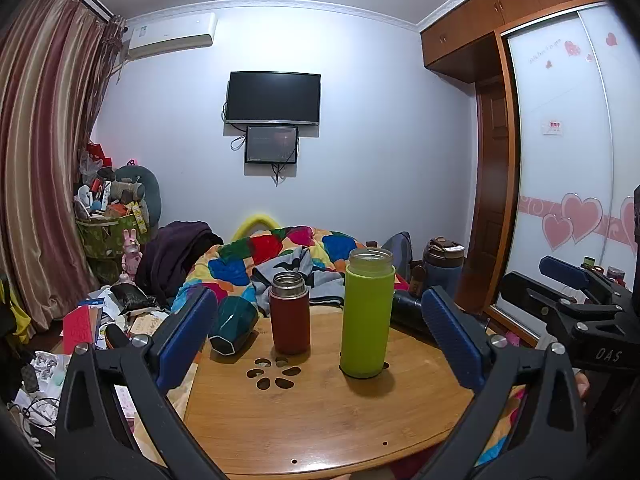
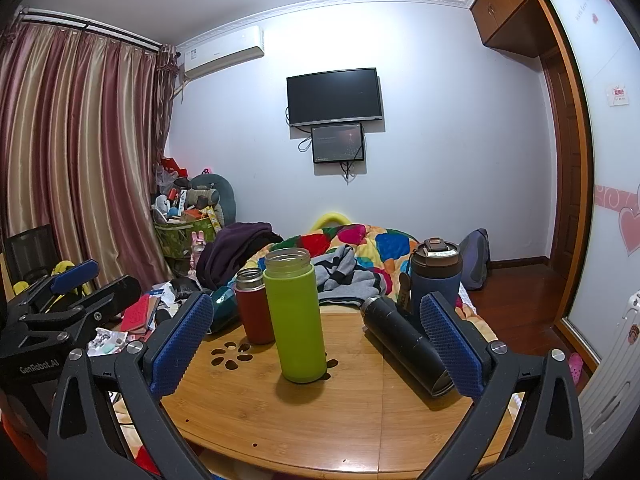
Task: Flip cup upside down
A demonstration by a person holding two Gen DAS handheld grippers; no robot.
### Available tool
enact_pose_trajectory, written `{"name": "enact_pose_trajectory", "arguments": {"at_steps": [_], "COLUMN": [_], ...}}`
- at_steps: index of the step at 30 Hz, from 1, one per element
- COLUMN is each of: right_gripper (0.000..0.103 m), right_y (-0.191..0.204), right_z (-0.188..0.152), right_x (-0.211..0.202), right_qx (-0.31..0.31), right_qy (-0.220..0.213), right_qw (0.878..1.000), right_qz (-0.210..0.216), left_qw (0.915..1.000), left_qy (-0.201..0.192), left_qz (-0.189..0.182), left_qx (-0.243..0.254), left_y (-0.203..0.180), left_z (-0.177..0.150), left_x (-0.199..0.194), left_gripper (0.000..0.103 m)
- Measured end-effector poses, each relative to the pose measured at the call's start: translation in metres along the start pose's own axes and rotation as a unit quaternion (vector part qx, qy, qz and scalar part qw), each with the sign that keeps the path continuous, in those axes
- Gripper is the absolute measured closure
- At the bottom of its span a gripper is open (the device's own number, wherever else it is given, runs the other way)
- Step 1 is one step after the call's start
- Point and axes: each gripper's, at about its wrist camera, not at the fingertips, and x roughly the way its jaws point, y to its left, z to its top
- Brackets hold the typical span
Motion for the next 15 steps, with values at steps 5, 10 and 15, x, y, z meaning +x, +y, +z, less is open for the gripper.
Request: {"name": "enact_pose_trajectory", "arguments": {"at_steps": [5,10,15], "right_gripper": [0.0,0.0,0.0], "right_y": [-0.0018,-0.0019,-0.002], "right_z": [0.0017,0.0018,0.0012], "right_x": [0.0025,0.0025,0.0028], "right_qx": [0.0,0.0,0.0], "right_qy": [0.0,0.0,0.0], "right_qw": [1.0,1.0,1.0], "right_qz": [0.0,0.0,0.0], "left_qw": [1.0,1.0,1.0], "left_qy": [0.002,0.003,0.004], "left_qz": [-0.002,-0.003,-0.007], "left_qx": [0.001,0.002,0.001], "left_y": [-0.0007,-0.0006,-0.0005], "left_z": [0.001,0.0016,0.0015], "left_x": [-0.0007,-0.0013,-0.0015], "left_gripper": [0.0,0.0,0.0]}}
